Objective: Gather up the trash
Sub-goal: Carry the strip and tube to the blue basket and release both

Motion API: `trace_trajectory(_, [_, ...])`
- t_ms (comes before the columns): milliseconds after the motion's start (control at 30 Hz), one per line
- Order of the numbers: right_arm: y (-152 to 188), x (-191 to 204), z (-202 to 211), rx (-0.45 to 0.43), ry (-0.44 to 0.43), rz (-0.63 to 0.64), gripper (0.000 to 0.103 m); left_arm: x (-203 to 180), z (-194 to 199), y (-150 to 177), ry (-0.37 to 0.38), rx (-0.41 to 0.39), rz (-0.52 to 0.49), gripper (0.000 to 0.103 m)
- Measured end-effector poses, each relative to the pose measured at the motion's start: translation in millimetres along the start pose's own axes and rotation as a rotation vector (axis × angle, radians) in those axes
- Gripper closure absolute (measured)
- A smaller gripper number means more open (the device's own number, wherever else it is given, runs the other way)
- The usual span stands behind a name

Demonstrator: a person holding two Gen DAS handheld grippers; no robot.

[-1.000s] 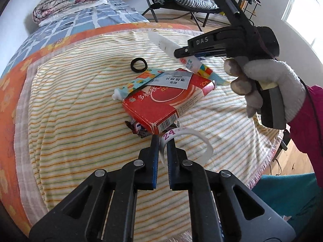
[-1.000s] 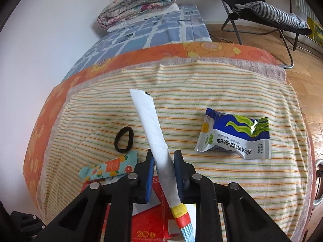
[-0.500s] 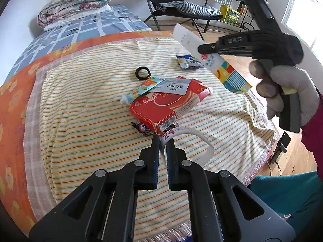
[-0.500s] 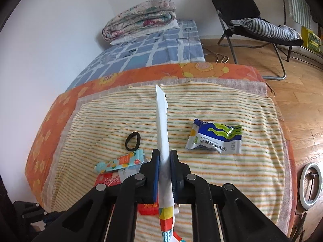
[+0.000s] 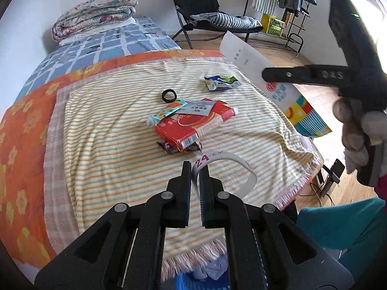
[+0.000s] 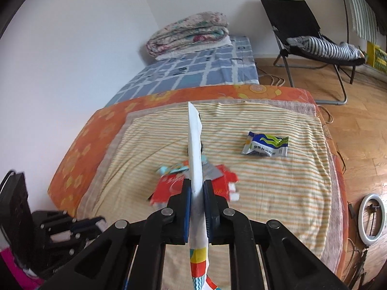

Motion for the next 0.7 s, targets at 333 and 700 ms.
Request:
trace_trajectory(333, [81, 35, 50, 0.057, -0.063, 0.039, 0.095, -30, 40, 35, 0.01, -0.009, -0.06, 0.099])
trace_trajectory(700, [156, 59, 63, 0.128, -0.063, 0.099, 0.095, -46, 51, 85, 0.017, 0.032, -0.1, 0.099])
Point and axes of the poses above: each gripper's, at about its wrist camera, not at the fingertips, and z roughly against the way its jaws point, x to its left, y to its underside, the point moved 1 cm from there along -z, roughly the way its jaws point, and after that the axes turned 2 degrees about -z, right-handed, at the moved point
